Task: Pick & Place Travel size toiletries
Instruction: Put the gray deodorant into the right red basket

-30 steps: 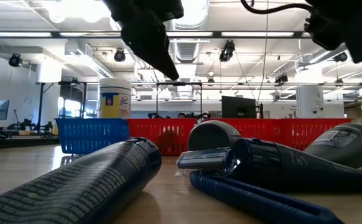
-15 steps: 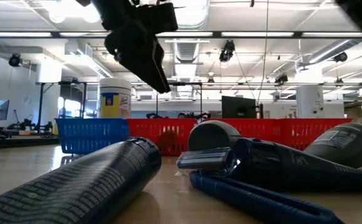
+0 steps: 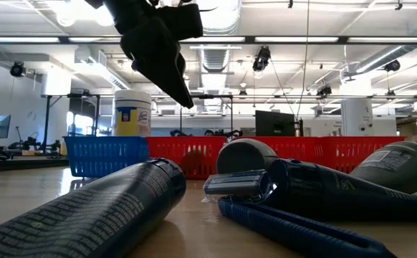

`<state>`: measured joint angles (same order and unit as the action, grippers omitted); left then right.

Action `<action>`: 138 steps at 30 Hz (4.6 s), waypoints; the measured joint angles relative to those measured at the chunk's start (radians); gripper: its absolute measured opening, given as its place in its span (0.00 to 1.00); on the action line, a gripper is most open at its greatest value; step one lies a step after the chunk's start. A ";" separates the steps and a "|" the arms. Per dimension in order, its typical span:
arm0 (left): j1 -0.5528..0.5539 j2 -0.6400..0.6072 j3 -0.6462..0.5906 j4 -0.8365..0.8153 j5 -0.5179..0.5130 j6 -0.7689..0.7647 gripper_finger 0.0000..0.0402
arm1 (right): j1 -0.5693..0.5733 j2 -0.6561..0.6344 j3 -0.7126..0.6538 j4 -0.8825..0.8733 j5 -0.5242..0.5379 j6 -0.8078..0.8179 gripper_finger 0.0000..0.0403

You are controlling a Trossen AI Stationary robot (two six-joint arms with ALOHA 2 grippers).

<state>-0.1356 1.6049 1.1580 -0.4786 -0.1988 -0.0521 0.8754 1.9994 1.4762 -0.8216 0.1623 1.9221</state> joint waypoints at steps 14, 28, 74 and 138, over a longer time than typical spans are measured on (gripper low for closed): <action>-0.012 -0.007 0.000 -0.032 0.079 0.095 0.71 | -0.001 0.168 0.185 -0.160 0.046 0.110 0.86; -0.066 -0.060 0.000 -0.083 0.065 0.097 0.71 | -0.126 0.163 0.143 -0.140 -0.006 -0.050 0.86; -0.105 -0.467 -0.015 -0.108 -0.159 -0.099 0.71 | -0.403 -0.594 -0.347 -0.305 0.203 0.116 0.49; -0.108 -0.483 -0.119 -0.108 -0.413 -0.247 0.71 | -0.386 -0.151 -0.274 -0.020 -0.137 -1.844 0.76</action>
<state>-0.2432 1.1221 1.0389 -0.5862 -0.6117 -0.2991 0.4896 1.8483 1.2021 -0.8420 0.0254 0.0784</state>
